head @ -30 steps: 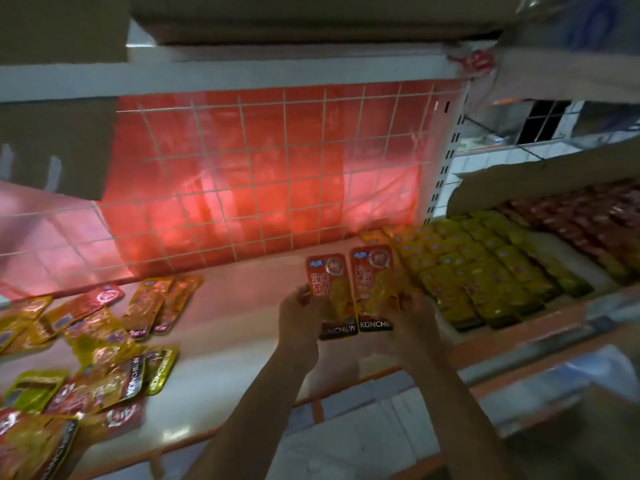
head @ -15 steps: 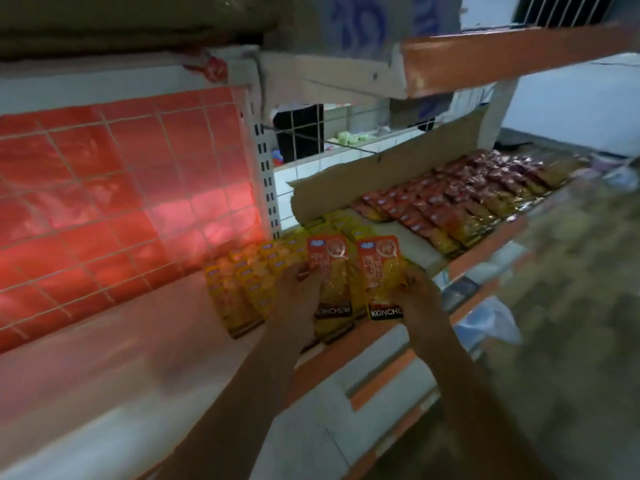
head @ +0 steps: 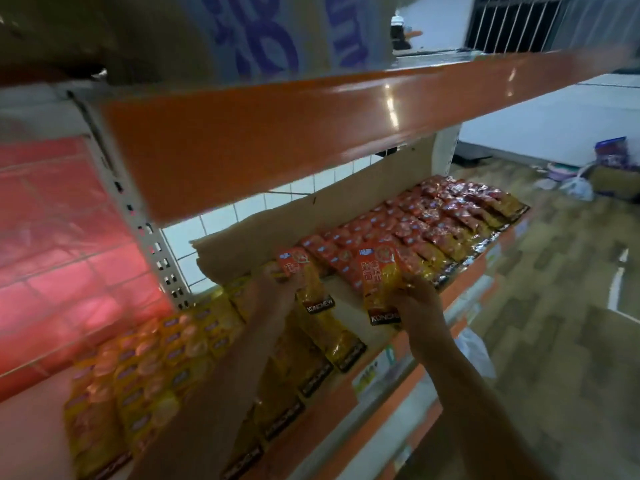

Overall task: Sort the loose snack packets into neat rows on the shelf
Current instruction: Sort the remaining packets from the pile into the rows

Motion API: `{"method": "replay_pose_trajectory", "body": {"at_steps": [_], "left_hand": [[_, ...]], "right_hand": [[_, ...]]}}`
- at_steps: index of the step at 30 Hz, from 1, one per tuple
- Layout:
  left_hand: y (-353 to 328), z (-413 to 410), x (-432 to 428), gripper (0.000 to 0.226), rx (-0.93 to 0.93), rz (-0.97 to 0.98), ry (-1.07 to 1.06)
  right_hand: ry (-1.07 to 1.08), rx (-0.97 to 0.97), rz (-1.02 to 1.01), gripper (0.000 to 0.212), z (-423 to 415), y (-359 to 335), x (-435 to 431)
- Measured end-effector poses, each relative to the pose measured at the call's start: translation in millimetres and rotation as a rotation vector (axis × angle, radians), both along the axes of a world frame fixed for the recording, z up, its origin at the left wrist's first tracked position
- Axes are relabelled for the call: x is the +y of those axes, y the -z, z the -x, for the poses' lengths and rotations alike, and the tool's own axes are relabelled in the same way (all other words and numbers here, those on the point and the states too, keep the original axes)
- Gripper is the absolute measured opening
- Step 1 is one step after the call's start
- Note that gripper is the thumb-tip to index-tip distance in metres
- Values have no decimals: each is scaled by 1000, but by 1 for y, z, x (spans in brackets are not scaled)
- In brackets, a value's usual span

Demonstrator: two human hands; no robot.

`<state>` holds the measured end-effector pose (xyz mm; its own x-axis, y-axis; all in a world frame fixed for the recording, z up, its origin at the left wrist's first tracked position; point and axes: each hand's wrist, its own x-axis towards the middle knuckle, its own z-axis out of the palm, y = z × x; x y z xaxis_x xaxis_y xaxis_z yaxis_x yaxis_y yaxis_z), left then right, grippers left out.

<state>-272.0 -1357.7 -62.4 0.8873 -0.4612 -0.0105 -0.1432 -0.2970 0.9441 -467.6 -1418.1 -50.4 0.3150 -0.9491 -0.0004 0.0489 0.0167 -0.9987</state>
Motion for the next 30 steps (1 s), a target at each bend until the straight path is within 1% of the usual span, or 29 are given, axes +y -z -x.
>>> {"method": "replay_pose_trajectory", "body": {"at_steps": [1, 2, 4, 6, 8, 10, 13, 15, 17, 20, 24, 30], "left_hand": [[2, -3, -10, 35, 0, -28, 3], [3, -5, -19, 36, -15, -51, 9], [6, -10, -34, 36, -49, -107, 28], [7, -13, -46, 34, -33, -131, 44], [10, -15, -52, 27, -103, -236, 74], [15, -16, -57, 24, -150, -278, 89], [20, -16, -66, 21, -222, -307, 104], [20, -14, -72, 24, -328, -374, 139], [22, -10, -78, 25, -384, -420, 125], [30, -5, -89, 21, -438, -454, 73], [31, 0, -96, 22, -477, -555, 3], [28, 13, -100, 25, -513, -762, 11]], "right_hand": [[-28, 28, 15, 18, -4, 0, -11], [-53, 58, 22, 16, -8, 0, -22], [-81, 103, 40, 19, -19, 3, -40], [-84, 118, 25, 26, -30, 5, -54], [-105, 102, -10, 26, -38, 8, -63], [-117, 87, -40, 26, -43, 9, -71], [-154, 108, 0, 30, -48, 11, -86], [-195, 127, 25, 31, -50, 12, -97], [-231, 126, 36, 21, -52, 9, -105], [-270, 125, 31, 20, -53, 5, -121], [-320, 169, 50, 24, -54, 3, -139], [-379, 225, 66, 30, -52, 10, -152]]}}
